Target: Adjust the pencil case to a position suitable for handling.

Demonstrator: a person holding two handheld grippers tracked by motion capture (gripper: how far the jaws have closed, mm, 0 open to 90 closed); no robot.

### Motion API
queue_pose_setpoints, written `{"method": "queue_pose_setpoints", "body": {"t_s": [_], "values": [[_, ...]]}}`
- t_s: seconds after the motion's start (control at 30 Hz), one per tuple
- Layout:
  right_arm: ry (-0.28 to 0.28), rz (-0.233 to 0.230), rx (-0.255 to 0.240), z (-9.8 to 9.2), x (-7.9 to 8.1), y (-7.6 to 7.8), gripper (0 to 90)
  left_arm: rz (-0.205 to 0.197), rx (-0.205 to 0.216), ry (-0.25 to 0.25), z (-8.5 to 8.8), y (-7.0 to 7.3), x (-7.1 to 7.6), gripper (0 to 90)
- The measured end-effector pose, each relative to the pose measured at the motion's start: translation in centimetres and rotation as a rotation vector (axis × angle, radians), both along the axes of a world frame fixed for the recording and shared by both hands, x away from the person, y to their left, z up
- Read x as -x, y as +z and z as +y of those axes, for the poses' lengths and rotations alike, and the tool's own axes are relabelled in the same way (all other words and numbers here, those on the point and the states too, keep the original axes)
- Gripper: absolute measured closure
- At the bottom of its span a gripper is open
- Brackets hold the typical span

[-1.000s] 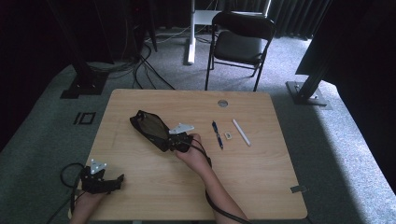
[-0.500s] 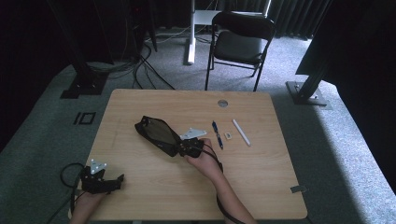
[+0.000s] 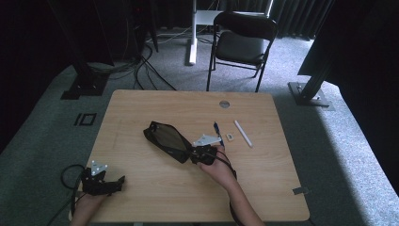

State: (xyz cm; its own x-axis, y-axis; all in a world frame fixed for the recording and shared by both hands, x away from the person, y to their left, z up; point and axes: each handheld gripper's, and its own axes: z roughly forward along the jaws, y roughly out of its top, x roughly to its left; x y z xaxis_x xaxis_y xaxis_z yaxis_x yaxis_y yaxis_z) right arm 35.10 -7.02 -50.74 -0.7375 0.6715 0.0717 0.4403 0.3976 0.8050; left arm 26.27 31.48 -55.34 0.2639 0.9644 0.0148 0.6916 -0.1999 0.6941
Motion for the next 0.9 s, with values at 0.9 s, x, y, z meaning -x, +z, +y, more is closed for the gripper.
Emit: {"method": "queue_pose_setpoints", "body": {"t_s": [0.9], "values": [[-0.026,0.027,-0.005,-6.9,3.9,0.1,73.0,0.000,-0.001,0.000,0.0,0.0,0.0,0.5]]}}
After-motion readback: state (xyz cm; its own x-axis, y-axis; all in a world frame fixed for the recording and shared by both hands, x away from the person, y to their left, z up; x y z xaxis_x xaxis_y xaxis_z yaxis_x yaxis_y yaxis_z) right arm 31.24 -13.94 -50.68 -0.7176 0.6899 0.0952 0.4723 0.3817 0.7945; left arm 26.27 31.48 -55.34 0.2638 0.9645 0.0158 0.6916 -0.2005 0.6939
